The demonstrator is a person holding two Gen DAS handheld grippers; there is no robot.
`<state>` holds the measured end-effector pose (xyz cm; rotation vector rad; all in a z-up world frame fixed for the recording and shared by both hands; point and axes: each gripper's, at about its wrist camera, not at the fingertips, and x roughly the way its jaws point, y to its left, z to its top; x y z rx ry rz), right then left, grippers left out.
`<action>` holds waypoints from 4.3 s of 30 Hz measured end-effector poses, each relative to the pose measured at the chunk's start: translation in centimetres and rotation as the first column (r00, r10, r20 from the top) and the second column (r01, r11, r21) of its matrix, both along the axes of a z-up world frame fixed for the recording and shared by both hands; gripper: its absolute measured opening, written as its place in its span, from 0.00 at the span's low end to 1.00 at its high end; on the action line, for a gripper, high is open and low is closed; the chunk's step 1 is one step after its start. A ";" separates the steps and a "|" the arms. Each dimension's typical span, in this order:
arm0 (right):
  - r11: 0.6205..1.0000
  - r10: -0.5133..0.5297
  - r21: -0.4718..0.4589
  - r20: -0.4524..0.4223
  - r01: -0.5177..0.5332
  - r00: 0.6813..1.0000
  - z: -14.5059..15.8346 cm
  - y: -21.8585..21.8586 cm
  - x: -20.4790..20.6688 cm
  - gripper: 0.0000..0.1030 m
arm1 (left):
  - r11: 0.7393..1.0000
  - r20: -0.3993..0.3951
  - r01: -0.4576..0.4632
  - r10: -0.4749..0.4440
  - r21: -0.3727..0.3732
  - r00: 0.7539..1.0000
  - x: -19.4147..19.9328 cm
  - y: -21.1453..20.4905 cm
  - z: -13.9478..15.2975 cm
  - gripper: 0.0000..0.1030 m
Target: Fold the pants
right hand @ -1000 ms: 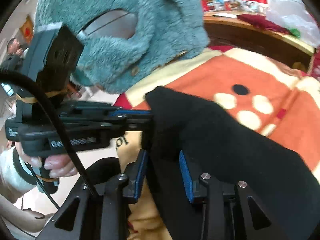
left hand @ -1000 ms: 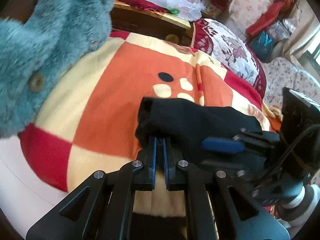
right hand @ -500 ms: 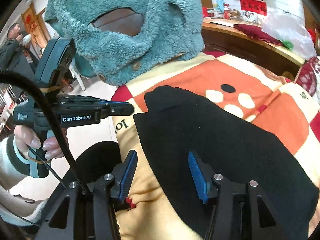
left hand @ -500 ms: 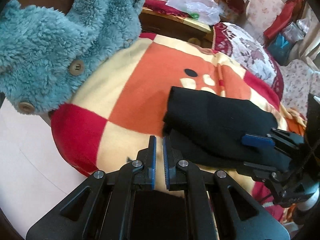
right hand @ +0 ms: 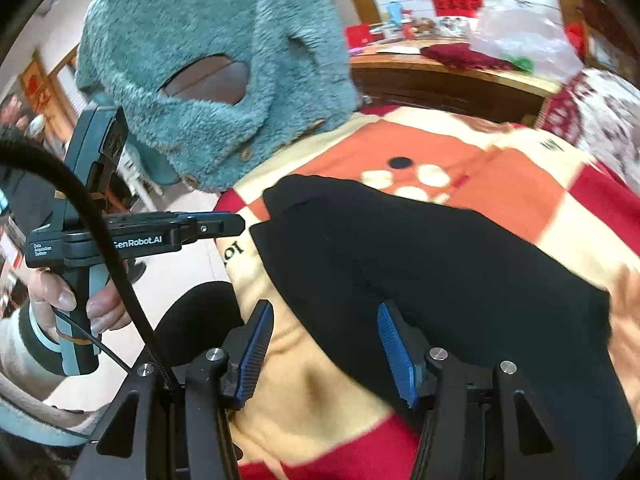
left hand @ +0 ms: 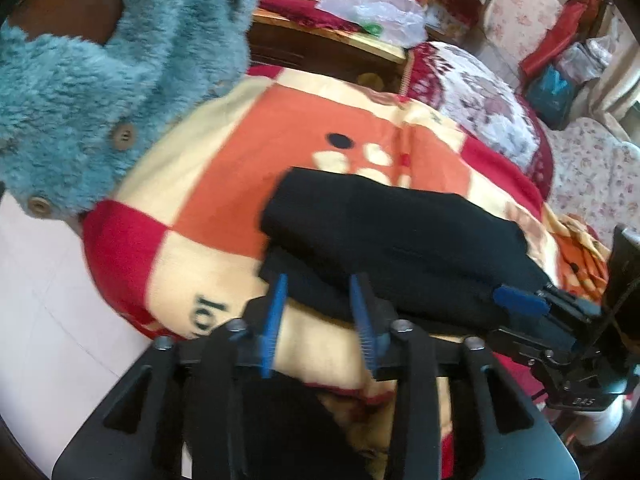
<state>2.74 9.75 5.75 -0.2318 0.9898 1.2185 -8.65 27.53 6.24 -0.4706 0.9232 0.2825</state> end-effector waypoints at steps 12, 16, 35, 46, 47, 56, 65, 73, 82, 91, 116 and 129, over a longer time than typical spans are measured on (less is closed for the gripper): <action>0.901 -0.419 0.000 -0.259 0.434 0.870 -2.0 -18.2 0.9 0.67 | 0.955 0.014 0.284 -0.284 -0.085 0.959 5.6 -10.2 0.1 0.35; 0.795 -0.573 -0.027 -0.358 0.605 0.737 -2.9 -25.2 0.7 0.70 | 0.903 0.013 0.419 -0.420 -0.098 0.907 8.0 -14.6 0.2 0.40; 0.458 -0.787 0.020 -0.455 0.889 0.416 -4.3 -35.4 4.0 0.81 | 0.640 -0.027 0.760 -0.767 -0.111 0.642 18.0 -28.4 -0.7 0.49; 0.428 -0.745 0.045 -0.547 0.903 0.381 -6.0 -37.1 2.1 0.82 | 0.295 -0.081 0.947 -0.955 -0.124 0.286 25.4 -38.4 -3.3 0.50; 0.423 -0.739 0.058 -0.556 0.904 0.381 -6.2 -37.3 2.0 0.82 | 0.261 -0.090 0.957 -0.964 -0.126 0.251 26.0 -39.6 -3.7 0.50; 0.387 -0.770 0.140 -0.495 0.911 0.403 -6.5 -36.6 0.9 0.82 | 0.036 -0.154 0.987 -0.988 -0.156 0.011 26.7 -45.7 -6.6 0.50; 0.360 -0.770 0.161 -0.504 0.919 0.390 -6.5 -37.6 0.4 0.62 | -0.090 -0.138 0.969 -0.983 -0.229 -0.124 27.7 -48.1 -7.4 0.50; 0.422 -0.759 0.151 -0.480 0.894 0.440 -6.7 -37.4 1.3 0.23 | -0.098 -0.071 0.979 -0.991 -0.180 -0.113 26.3 -47.8 -7.4 0.19; 0.589 -0.763 0.194 -0.187 0.785 0.619 0.1 -34.4 1.5 0.21 | 0.037 0.127 0.994 -0.991 -0.104 0.050 25.2 -42.3 -0.9 0.16; 0.823 -0.565 0.170 0.149 0.541 0.812 6.4 -25.2 0.7 0.21 | 0.295 0.320 0.948 -0.893 -0.115 0.317 23.5 -29.6 5.1 0.16; 0.903 -0.376 0.160 -0.155 0.399 0.914 1.3 -21.7 3.8 0.42 | 0.756 0.150 0.643 -0.626 -0.122 0.765 13.8 -13.4 -0.6 0.46; 0.883 -0.422 0.099 -0.260 0.459 0.868 -1.6 -21.0 7.3 0.47 | 0.677 0.036 0.730 -0.731 -0.094 0.682 18.4 -17.6 -3.6 0.57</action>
